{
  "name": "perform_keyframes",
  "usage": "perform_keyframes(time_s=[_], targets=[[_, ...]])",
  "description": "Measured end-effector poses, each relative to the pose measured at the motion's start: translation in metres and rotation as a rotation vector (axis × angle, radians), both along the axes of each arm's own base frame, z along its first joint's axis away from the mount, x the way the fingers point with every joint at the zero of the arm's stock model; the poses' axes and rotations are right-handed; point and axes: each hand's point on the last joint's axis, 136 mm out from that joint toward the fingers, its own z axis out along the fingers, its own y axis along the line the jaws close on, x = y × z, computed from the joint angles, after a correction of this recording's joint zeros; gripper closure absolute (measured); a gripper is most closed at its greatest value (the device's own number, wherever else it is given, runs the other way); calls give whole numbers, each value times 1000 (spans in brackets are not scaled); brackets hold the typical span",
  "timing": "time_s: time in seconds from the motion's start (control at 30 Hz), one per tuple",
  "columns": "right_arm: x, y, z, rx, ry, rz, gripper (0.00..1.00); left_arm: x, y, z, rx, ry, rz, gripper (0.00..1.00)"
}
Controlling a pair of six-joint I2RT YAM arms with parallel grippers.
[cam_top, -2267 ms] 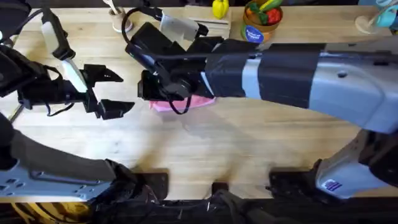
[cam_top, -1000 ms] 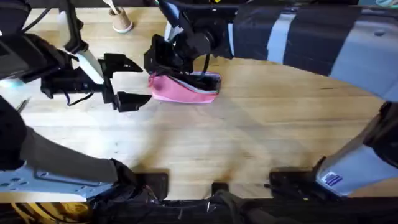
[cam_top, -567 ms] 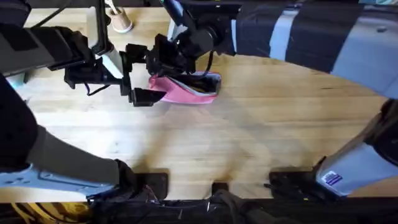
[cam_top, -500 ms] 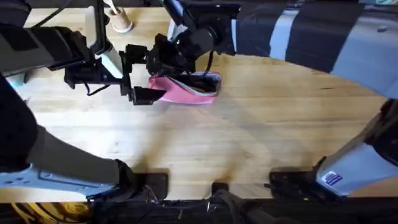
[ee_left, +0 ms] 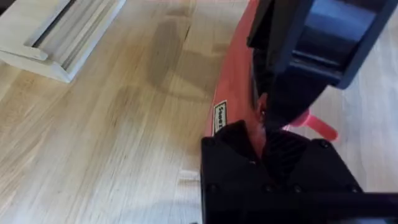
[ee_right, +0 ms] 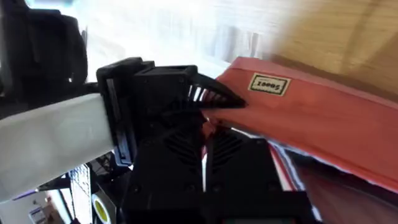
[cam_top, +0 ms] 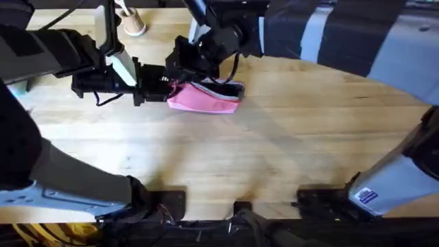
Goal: Unzip the bag, pick up the pens from the table one at a time and place them inside, then zip the bag closed.
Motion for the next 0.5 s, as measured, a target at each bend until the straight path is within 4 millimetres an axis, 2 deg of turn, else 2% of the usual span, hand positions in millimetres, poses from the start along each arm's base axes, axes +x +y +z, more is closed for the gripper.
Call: perform_keyframes(time_s=[0.1, 0.37, 0.5], targets=[[4, -15, -4, -33, 27, -9, 971, 0, 0, 0, -1, 4, 1, 956], [26, -88, -20, -122, 169, -127, 971, -1, 0, -2, 10, 16, 4, 956], [39, -114, -21, -130, 185, -162, 971, -1, -1, -2, 8, 21, 1, 956]])
